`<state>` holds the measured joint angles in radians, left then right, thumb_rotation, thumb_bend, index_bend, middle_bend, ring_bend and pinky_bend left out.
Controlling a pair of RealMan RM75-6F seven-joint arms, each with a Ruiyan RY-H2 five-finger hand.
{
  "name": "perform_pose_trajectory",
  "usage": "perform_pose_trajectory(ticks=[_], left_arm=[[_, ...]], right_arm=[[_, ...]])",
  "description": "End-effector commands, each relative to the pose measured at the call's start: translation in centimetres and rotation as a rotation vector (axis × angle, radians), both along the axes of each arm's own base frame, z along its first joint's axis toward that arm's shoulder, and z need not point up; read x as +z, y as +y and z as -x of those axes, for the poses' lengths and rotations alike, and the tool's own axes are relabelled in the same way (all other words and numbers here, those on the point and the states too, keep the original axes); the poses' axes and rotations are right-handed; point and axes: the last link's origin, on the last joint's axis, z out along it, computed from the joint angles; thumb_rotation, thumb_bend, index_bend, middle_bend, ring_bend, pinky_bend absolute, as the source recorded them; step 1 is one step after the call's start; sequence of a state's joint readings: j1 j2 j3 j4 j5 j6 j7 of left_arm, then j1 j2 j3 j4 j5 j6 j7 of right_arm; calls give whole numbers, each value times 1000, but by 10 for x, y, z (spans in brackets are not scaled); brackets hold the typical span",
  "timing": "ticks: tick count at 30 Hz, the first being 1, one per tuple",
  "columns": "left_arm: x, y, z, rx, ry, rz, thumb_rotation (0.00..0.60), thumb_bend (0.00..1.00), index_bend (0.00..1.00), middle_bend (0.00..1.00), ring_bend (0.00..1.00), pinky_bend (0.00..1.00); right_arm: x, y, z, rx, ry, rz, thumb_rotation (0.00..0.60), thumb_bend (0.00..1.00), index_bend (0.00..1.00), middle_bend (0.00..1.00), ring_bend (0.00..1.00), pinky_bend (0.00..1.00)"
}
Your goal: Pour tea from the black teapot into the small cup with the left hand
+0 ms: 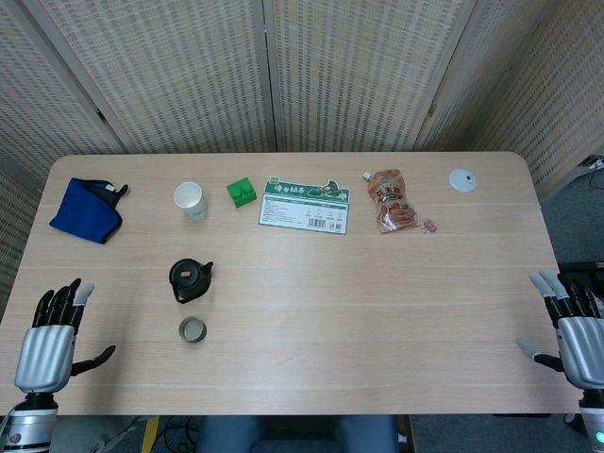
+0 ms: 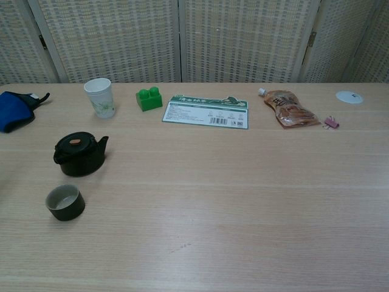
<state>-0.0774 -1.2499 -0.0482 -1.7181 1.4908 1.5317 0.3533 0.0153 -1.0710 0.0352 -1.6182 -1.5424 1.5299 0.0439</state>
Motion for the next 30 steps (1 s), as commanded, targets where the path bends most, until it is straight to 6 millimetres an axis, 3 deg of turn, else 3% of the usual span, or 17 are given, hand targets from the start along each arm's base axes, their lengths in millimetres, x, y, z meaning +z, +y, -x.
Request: perform_pose_trajectory(ticks=[1, 13, 22, 26, 30], left_arm=[[0, 0, 0, 1, 0, 1, 483, 155, 3, 0, 41, 0], [5, 7, -1, -25, -15, -6, 522, 155, 17, 0, 41, 0], [5, 32, -18, -93, -102, 79, 544, 155, 24, 0, 48, 0], [-1, 46, -29, -178, -116, 140, 600, 155, 114, 3, 80, 0], [-10, 58, -42, -267, -117, 209, 600, 155, 156, 62, 133, 0]], right_arm=[[0, 0, 0, 1, 1, 1, 600, 136, 69, 81, 0, 2], [10, -1, -4, 19, 9, 40, 600, 136, 69, 81, 0, 2], [17, -2, -9, 34, 17, 68, 600, 137, 69, 81, 0, 2], [18, -1, -10, 35, 20, 71, 600, 137, 69, 81, 0, 2], [19, -1, -10, 36, 22, 71, 600, 137, 69, 81, 0, 2]])
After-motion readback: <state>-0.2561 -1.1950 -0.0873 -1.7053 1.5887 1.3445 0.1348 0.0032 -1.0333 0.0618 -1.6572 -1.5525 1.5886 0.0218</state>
